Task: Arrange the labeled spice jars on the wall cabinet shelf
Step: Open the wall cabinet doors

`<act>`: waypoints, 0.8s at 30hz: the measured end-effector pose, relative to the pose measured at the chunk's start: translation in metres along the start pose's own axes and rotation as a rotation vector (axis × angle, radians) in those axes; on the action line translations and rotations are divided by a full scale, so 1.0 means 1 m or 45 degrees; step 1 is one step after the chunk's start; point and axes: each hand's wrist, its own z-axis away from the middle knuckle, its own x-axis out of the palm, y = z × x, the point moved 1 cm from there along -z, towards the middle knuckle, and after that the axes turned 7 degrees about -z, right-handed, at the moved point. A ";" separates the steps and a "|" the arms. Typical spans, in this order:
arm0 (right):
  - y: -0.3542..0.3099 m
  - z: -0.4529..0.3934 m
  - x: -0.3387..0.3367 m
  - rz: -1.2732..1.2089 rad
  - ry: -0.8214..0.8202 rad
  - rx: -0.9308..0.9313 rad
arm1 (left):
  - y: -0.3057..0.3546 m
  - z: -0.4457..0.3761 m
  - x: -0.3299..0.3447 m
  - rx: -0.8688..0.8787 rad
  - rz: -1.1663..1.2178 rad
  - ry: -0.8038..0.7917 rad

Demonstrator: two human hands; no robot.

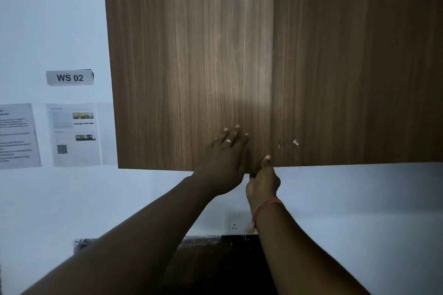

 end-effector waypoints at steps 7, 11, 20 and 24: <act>-0.002 0.112 -0.053 0.564 -0.187 -0.647 | 0.038 0.057 -0.070 -0.292 0.572 0.248; -0.005 0.196 -0.058 0.841 -0.369 -0.916 | 0.045 0.108 -0.116 -0.384 0.606 0.350; 0.025 0.342 -0.020 1.399 -0.589 -0.941 | -0.015 0.208 -0.201 -0.518 0.623 0.330; 0.052 0.385 -0.005 1.735 -0.514 -1.069 | -0.039 0.240 -0.220 -0.489 0.553 0.232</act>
